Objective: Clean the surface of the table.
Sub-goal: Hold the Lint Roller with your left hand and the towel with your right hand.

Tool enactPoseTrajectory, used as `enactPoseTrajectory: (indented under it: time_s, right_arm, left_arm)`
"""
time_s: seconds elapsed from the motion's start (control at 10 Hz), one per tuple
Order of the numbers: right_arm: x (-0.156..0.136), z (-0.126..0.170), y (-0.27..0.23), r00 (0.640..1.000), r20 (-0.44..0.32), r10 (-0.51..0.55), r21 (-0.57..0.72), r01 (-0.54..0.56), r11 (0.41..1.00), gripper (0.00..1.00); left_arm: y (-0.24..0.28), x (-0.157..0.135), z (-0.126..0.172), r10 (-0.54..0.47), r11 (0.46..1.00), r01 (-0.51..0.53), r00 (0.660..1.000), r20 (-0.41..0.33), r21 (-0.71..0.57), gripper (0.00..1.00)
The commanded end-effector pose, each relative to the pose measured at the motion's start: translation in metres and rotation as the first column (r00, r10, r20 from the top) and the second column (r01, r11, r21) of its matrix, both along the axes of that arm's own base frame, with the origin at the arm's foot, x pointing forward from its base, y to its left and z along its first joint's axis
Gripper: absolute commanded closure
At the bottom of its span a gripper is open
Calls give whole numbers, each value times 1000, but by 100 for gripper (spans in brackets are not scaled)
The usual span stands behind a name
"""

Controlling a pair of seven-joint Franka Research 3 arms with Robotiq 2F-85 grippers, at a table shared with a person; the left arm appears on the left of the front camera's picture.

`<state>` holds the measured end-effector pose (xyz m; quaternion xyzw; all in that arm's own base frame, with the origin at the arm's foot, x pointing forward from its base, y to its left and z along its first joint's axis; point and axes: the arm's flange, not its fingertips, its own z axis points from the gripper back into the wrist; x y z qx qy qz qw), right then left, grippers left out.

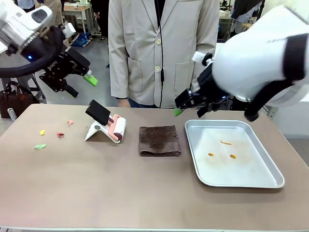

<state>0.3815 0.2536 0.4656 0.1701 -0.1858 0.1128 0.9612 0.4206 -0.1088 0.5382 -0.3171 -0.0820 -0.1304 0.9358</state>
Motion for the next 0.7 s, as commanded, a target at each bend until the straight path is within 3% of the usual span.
enactPoseTrajectory:
  time_s: [0.0,0.3,0.4,0.6]
  right_arm:
    - [9,-10,23,994,-35,-101,-51,100,994,0]
    - [10,-25,32,990,-90,-110,-75,104,992,0]
    - [11,-24,33,987,-88,-131,-65,125,990,0]
    - [13,-24,33,976,-117,-186,-42,182,982,0]
  left_arm:
    - [-6,-1,-10,43,995,-41,999,-10,93,0]
    - [-4,7,-27,121,977,-120,993,5,178,0]
    - [0,17,-36,126,979,-121,992,-20,163,0]
    - [12,39,-58,234,966,-223,970,-70,134,0]
